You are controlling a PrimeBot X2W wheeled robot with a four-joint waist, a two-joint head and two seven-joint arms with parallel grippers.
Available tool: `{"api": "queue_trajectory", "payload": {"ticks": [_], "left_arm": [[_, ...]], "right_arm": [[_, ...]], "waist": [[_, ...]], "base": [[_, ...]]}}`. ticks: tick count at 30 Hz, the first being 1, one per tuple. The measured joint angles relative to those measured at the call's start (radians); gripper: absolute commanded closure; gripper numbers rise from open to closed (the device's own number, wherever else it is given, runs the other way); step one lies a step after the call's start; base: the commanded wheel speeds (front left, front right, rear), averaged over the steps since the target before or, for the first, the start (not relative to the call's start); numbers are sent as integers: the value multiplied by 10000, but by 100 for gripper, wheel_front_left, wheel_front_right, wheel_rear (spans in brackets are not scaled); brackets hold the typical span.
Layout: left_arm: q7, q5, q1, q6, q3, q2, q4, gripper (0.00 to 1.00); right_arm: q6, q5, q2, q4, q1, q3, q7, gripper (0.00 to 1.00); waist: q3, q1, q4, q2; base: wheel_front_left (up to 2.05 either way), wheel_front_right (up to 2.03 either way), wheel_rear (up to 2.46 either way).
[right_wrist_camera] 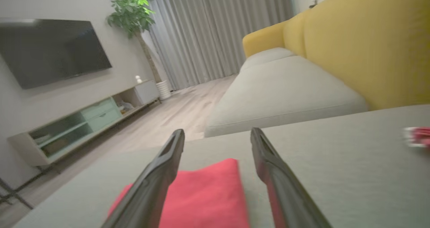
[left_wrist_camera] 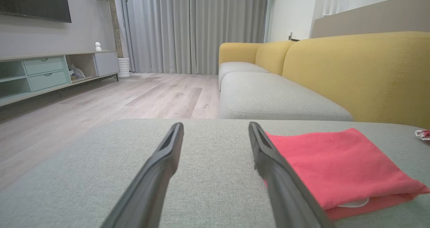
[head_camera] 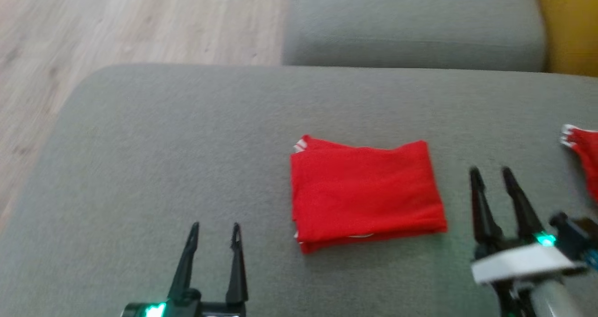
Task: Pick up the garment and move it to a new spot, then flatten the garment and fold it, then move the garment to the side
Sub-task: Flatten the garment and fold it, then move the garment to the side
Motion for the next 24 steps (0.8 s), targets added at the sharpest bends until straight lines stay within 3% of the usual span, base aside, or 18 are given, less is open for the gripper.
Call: {"api": "queue_trajectory", "payload": {"ticks": [4, 9, 24], "left_arm": [[0, -2, 285, -92, 303, -2, -42, 0], [0, 2, 983, -272, 658, -2, 125, 0], [2, 178, 1653, -784, 1277, 0, 834, 0]], "right_arm": [[0, -1285, -245, -314, 983, -318, -10, 0], [0, -1988, -207, -332, 2193, -230, -10, 0], [0, -2372, 336, -6, 2646, -13, -10, 0]], "waist": [[-387, 0, -379, 0], [-992, 0, -683, 0], [-1775, 0, -1123, 0]], "base": [[0, 0, 0], [0, 0, 0], [0, 0, 0]]}}
